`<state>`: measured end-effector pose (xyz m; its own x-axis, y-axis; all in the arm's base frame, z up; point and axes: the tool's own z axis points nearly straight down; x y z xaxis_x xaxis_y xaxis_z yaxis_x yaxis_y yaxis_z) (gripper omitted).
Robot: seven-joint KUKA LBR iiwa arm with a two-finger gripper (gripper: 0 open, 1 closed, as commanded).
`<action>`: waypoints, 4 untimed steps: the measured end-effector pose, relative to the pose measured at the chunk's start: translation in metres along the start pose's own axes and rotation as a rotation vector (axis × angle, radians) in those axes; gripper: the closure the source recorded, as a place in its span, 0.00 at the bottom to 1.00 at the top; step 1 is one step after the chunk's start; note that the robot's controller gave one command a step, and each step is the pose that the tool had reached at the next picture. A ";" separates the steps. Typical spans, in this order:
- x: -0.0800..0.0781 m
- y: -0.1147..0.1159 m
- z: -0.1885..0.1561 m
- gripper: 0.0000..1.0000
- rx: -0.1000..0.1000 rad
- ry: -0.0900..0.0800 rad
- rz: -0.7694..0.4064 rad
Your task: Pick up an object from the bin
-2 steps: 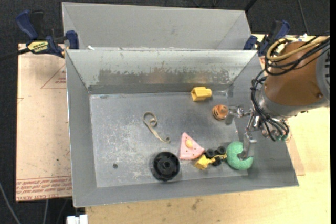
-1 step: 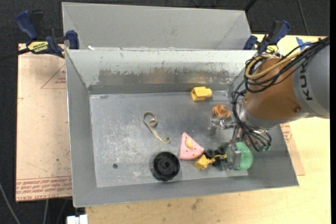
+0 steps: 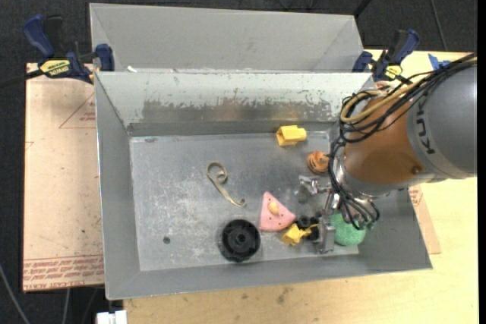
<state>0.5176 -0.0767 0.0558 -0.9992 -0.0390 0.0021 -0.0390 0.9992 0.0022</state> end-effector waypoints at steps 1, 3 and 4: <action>0.039 -0.008 -0.015 1.00 0.002 -0.005 -0.016; 0.028 0.010 -0.077 1.00 0.001 0.002 -0.025; 0.028 0.019 -0.144 1.00 0.001 0.000 -0.003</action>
Offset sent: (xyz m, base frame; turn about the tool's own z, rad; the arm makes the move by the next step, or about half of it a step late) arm 0.0000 0.0000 0.0000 0.0000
